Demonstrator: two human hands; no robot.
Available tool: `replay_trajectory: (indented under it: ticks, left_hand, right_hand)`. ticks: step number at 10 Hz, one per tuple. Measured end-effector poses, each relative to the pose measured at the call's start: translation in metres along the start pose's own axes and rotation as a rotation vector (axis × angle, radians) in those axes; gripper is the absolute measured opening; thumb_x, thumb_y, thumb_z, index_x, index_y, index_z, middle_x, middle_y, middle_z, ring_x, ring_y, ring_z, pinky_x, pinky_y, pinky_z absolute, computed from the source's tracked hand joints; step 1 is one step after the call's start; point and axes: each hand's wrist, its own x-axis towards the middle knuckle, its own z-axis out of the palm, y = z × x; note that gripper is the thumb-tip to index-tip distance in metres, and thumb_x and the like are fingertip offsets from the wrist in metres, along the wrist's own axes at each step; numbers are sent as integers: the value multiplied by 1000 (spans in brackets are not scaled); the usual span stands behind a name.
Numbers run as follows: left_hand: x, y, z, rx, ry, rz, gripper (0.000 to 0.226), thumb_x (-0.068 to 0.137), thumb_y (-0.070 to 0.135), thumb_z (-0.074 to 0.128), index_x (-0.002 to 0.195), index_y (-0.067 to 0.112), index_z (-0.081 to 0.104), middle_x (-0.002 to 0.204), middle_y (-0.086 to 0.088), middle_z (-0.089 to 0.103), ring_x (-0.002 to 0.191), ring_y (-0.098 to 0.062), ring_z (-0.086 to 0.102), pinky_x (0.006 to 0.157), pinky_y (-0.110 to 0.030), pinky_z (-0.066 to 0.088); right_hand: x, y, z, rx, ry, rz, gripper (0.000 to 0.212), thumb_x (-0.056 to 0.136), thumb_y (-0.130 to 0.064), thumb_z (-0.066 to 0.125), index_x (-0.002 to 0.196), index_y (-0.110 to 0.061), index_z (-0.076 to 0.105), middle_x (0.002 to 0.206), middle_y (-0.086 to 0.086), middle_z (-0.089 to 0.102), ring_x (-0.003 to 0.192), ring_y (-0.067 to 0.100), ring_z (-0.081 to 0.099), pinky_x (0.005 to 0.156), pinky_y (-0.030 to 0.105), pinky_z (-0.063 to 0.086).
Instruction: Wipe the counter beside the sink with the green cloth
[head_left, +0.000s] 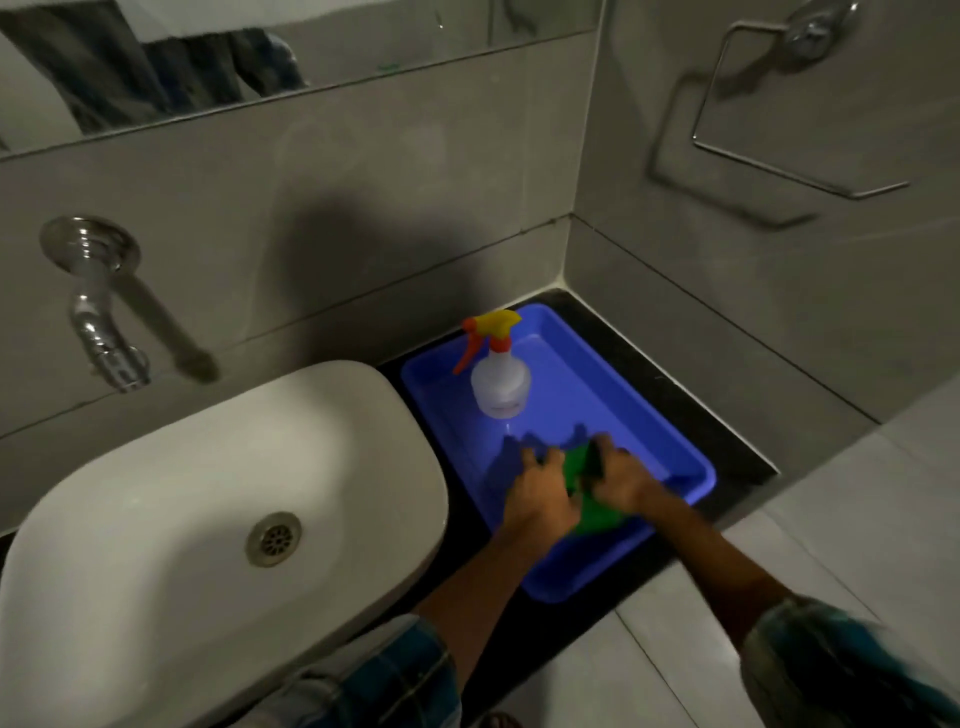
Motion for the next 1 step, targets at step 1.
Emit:
replay_trajectory:
  ticks: [1]
  left_hand:
    - [-3, -21, -5, 318, 143, 120, 60, 83, 28, 62, 137, 20, 37, 150, -14, 33, 135, -35, 34, 104, -52, 34]
  right_hand:
    - [8, -4, 4, -450, 32, -5, 94, 83, -48, 61, 152, -17, 5, 154, 20, 19, 140, 35, 25, 112, 51, 25]
